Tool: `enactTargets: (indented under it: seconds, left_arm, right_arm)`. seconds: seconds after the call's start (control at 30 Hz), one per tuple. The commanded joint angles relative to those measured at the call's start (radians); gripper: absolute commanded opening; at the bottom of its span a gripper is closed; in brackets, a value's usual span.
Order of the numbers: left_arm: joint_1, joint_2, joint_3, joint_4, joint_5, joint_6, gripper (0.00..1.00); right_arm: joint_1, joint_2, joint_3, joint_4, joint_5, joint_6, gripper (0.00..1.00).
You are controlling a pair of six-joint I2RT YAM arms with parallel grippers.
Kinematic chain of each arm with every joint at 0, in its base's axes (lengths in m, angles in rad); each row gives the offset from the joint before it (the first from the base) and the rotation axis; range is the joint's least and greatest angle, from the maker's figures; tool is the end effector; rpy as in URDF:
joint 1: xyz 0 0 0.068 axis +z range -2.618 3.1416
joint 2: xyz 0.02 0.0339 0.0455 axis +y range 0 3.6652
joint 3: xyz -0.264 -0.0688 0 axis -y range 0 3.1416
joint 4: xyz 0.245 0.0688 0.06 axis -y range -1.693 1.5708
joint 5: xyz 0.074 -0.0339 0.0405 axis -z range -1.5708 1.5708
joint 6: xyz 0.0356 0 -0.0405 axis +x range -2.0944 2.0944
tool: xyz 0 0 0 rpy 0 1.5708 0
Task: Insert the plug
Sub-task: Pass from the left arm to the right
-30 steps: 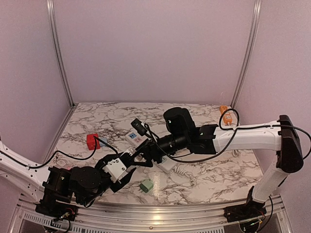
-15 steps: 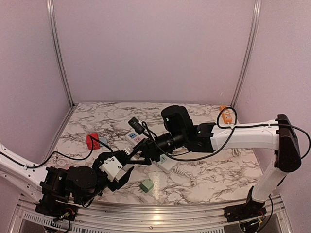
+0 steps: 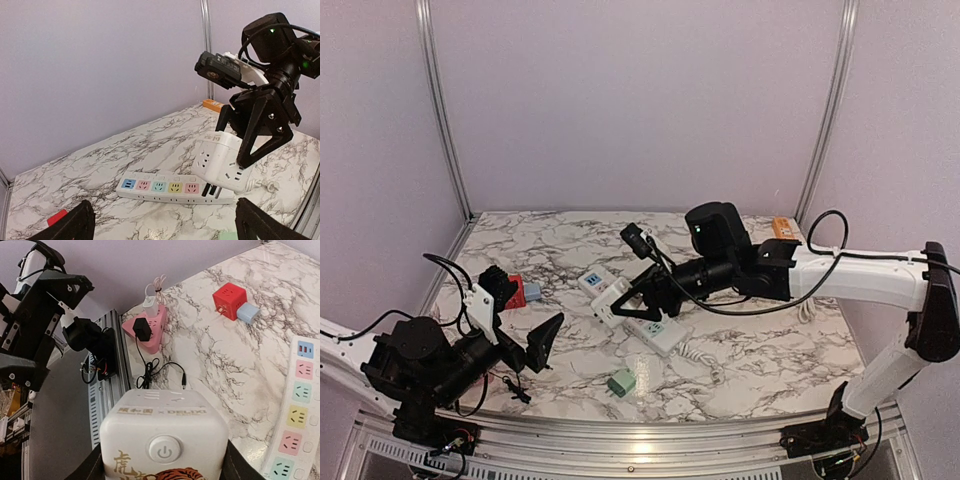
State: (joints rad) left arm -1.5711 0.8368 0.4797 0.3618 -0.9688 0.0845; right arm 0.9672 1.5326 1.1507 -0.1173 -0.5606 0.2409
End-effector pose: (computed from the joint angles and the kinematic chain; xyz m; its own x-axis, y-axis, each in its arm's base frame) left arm 0.0293 -0.1878 0.2805 0.0478 0.0649 -0.9967 0.5645 0.8215 0.0805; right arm 0.1837 0.2998 0.2918 -0.4934 -0.3598 -0.7919 -0.8696 0.1876 0.4566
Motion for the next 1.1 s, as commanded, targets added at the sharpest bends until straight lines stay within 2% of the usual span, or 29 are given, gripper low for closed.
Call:
enactTargets:
  seconds: [0.0,0.07,0.17,0.33,0.53,0.7,0.83,0.97,1.07]
  left_arm:
    - [0.021,-0.099,0.003,-0.083,-0.104,-0.162,0.99]
    - [0.086,-0.122,0.06,-0.277,-0.09,-0.317,0.99]
    - [0.238,-0.121,0.144,-0.527,0.049,-0.5,0.99]
    - [0.441,-0.069,0.229,-0.679,0.238,-0.597,0.99]
    - [0.715,0.001,0.316,-0.725,0.504,-0.578,0.99]
    - [1.023,0.107,0.359,-0.732,0.831,-0.583,0.99]
    - [1.124,0.189,0.413,-0.722,0.931,-0.574,0.99]
    - [1.231,0.287,0.502,-0.786,1.041,-0.587,0.99]
    - [1.28,0.336,0.566,-0.839,1.067,-0.578,0.99]
  right_arm:
    - [-0.037,-0.072,0.007,-0.099,0.115,-0.104,0.17]
    - [-0.048,-0.084,0.014,-0.142,0.157,-0.138,0.17]
    - [-0.055,-0.102,0.027,-0.19,0.216,-0.199,0.17]
    - [-0.062,-0.134,0.022,-0.22,0.29,-0.239,0.17]
    - [-0.064,-0.18,-0.023,-0.228,0.373,-0.304,0.13]
    - [-0.069,-0.206,-0.061,-0.227,0.456,-0.352,0.12]
    - [-0.076,-0.208,-0.049,-0.273,0.518,-0.379,0.12]
    - [-0.089,-0.225,-0.038,-0.32,0.549,-0.388,0.11]
    - [-0.09,-0.248,-0.031,-0.343,0.556,-0.385,0.11]
